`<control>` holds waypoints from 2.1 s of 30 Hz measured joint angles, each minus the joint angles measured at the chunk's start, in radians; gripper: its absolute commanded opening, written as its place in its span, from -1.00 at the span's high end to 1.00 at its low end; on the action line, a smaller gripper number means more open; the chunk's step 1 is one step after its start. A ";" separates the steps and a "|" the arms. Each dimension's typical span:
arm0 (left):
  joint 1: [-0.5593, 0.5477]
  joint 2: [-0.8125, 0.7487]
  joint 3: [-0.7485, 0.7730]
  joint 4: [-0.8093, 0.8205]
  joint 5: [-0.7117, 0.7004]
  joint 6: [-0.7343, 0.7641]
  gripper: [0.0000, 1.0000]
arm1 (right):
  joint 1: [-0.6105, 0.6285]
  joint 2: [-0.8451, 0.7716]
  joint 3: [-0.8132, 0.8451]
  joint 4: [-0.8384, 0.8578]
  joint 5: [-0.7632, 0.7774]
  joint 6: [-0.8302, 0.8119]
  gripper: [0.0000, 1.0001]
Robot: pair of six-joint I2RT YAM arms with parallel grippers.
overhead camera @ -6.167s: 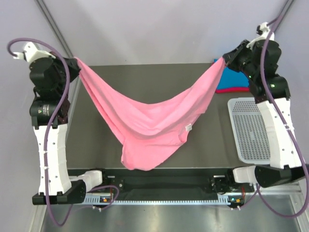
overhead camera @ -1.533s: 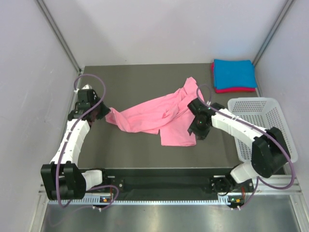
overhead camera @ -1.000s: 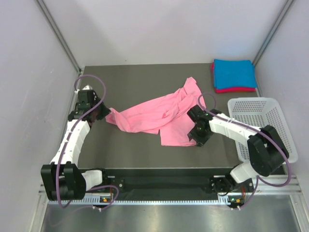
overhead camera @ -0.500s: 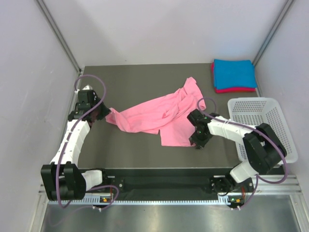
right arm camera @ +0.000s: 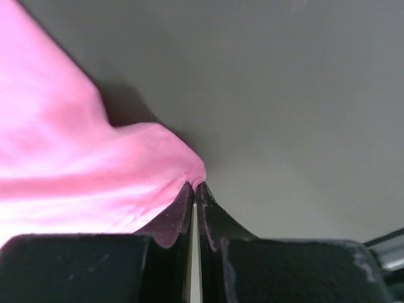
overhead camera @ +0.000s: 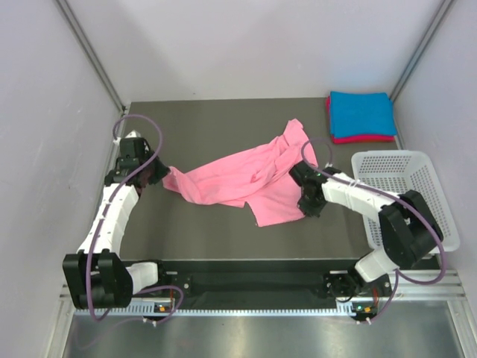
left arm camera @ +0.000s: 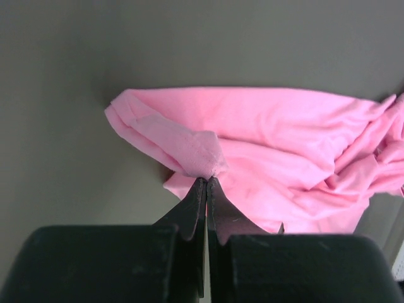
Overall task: Fold and stack the t-shirts
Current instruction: Flatten the tshirt out
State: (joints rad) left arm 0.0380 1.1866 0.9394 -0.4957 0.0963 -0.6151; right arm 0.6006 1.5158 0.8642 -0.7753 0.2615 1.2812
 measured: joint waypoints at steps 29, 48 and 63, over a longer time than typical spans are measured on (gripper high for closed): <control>0.001 -0.310 0.858 -0.359 -0.105 -0.179 1.00 | -0.101 -0.712 1.127 -0.272 0.256 -0.594 1.00; 0.069 0.554 1.170 -0.243 -0.127 -0.175 1.00 | -0.254 0.220 1.398 0.090 0.126 -0.921 1.00; 0.123 0.349 1.096 -0.036 0.074 -0.258 1.00 | -0.454 -0.166 1.239 0.216 -0.097 -0.891 1.00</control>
State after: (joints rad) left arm 0.1612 1.5356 2.0357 -0.5320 0.1699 -0.8730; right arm 0.1467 1.3502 2.1029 -0.5591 0.1646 0.3901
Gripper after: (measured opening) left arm 0.011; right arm 0.009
